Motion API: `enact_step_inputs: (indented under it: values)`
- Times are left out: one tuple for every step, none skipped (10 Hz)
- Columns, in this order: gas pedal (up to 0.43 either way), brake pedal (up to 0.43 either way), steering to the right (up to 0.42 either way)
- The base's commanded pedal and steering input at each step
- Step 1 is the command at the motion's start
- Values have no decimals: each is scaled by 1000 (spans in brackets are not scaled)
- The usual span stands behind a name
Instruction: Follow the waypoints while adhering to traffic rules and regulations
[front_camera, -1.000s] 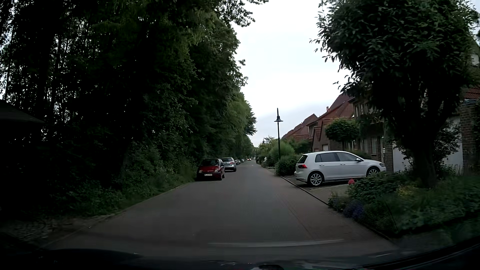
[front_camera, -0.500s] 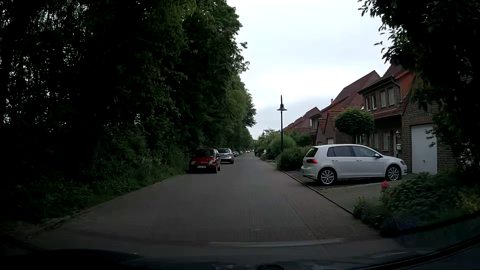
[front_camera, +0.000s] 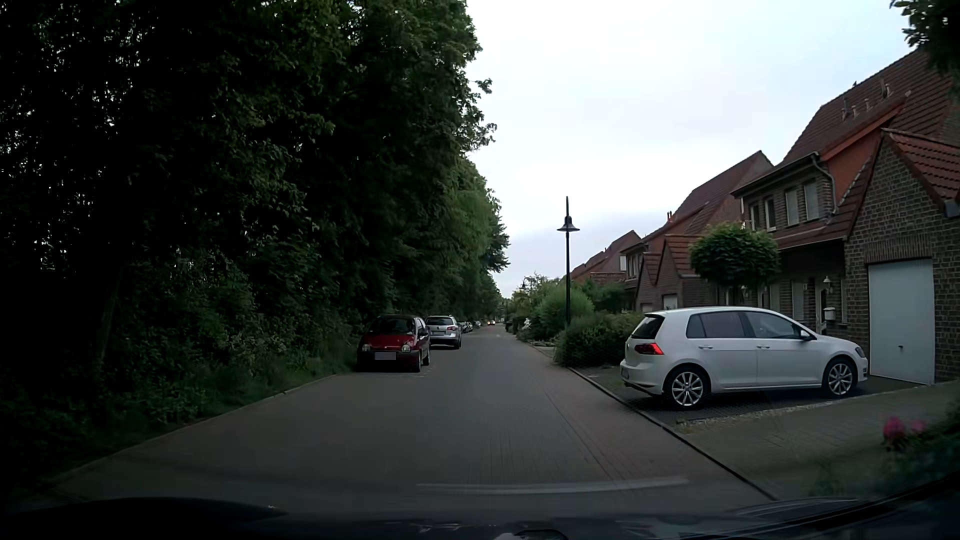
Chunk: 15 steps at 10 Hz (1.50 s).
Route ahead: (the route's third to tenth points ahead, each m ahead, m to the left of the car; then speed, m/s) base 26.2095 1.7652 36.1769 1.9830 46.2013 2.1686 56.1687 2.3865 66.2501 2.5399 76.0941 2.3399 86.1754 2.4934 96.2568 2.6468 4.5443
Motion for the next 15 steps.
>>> enact_step_inputs:
  values:
    - [118,0,1]
    - [118,0,-4]
    - [130,0,-5]
    - [130,0,-5]
    - [130,0,-4]
    - [130,0,-4]
    - [130,0,-6]
    - [130,0,-9]
    - [130,0,-10]
    - [130,0,-10]
    - [130,0,-10]
    - [130,0,-10]
    - [130,0,-10]
    - [130,0,-12]
    - [130,0,-12]
